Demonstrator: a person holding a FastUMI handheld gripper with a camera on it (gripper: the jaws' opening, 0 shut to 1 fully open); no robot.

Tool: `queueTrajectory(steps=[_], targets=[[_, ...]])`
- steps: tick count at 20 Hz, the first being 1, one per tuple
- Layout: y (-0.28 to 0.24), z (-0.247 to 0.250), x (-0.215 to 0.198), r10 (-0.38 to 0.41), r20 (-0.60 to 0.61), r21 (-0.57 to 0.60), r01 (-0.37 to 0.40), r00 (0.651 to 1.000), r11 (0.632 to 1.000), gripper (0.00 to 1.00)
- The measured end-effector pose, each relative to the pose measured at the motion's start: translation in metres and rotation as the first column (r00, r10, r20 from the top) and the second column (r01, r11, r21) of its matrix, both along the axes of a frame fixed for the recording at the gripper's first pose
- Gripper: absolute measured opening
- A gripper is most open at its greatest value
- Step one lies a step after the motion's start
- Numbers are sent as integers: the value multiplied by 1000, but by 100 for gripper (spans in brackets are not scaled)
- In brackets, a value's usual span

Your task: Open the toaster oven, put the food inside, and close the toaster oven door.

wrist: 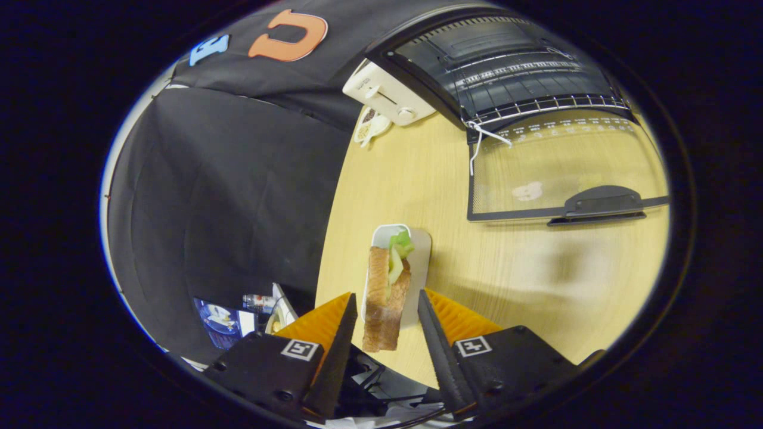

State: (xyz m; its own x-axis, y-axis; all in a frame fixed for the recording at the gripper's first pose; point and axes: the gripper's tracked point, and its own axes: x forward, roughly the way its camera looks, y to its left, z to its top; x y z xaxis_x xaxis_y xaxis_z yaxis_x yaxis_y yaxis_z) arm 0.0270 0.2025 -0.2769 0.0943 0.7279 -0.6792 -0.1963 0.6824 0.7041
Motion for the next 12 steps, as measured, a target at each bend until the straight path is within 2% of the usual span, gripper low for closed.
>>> queueTrajectory(steps=[1,3,5,12], targets=[[2,-1,1,-4,-15,2,4,1000,1000,63],[5,-5,-4,4,-65,11,-4,998,1000,58],[11,-4,-11,40,-96,32,-37,995,999,55],[9,-9,-8,5,-112,29,-2,994,1000,42]])
